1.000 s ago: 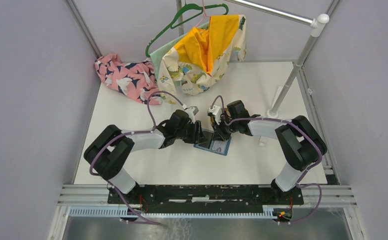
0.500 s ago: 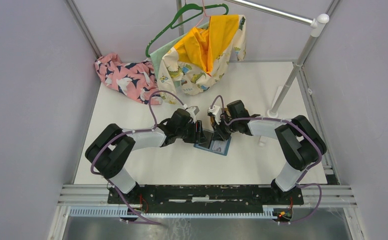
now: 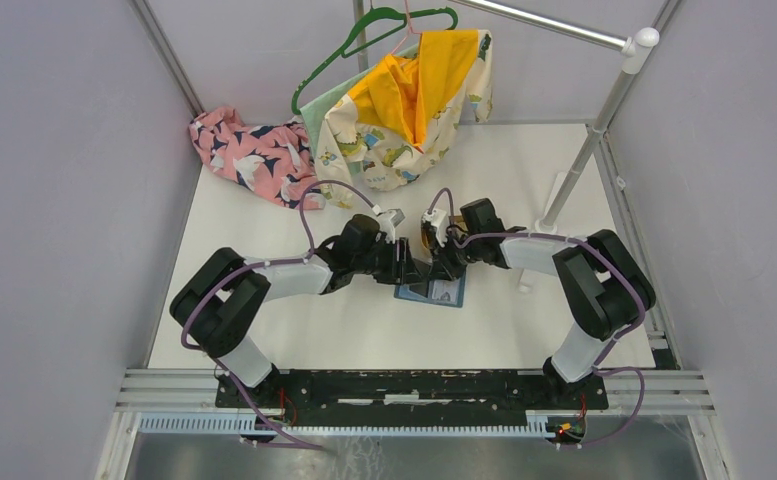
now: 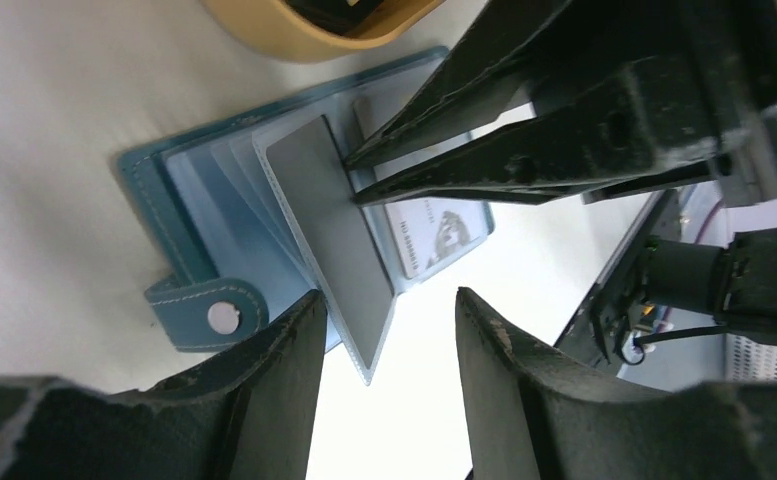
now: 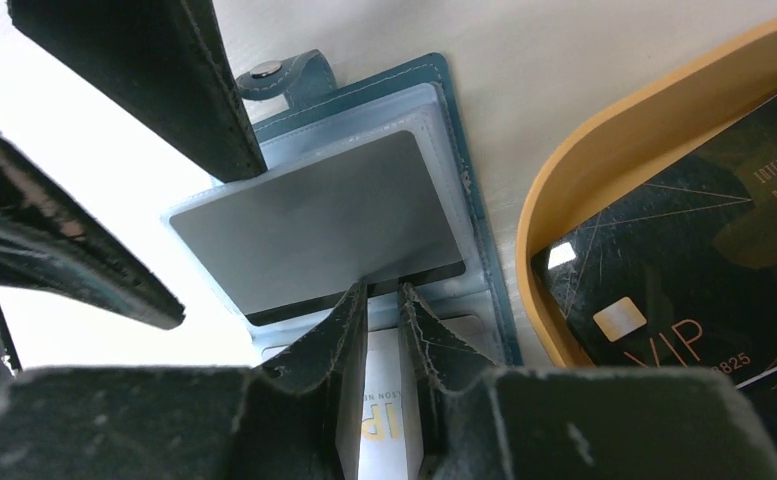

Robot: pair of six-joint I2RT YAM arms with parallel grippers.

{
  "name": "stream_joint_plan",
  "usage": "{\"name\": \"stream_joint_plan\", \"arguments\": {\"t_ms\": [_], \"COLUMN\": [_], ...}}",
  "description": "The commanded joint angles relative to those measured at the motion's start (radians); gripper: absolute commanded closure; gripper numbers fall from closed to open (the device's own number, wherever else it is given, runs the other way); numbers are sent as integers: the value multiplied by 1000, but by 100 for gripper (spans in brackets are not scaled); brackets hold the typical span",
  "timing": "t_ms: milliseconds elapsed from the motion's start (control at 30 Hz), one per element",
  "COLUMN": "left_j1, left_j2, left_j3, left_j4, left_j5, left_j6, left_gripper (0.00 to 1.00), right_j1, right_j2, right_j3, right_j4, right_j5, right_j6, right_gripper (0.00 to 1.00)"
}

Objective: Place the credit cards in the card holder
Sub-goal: Insert the credit card into the card holder.

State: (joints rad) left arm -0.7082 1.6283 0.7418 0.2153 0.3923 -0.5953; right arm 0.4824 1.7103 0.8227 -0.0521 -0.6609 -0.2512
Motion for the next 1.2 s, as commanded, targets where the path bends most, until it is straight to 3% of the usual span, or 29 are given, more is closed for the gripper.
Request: {"name": "stream_joint_plan", "arguments": {"t_ms": [0,667,1167], "left_j1": [0,-2,-36], "left_j2": [-40,50,128], "left_j3": [-5,27,73], "left_j4": [136,239,284], "left_j5": [78,160,185], "left_j6": [-75,-133,-155], "left_gripper": [44,41,38], "right_j1": [-11,-110,-193], "right_j2": [-32,-111,-79], "right_j3": [10,1,-57], "right_j4": [6,5,129], "right_j5": [-62,-148,-281], "right_j6": [-5,11,194], "right_gripper": [77,67,54]}}
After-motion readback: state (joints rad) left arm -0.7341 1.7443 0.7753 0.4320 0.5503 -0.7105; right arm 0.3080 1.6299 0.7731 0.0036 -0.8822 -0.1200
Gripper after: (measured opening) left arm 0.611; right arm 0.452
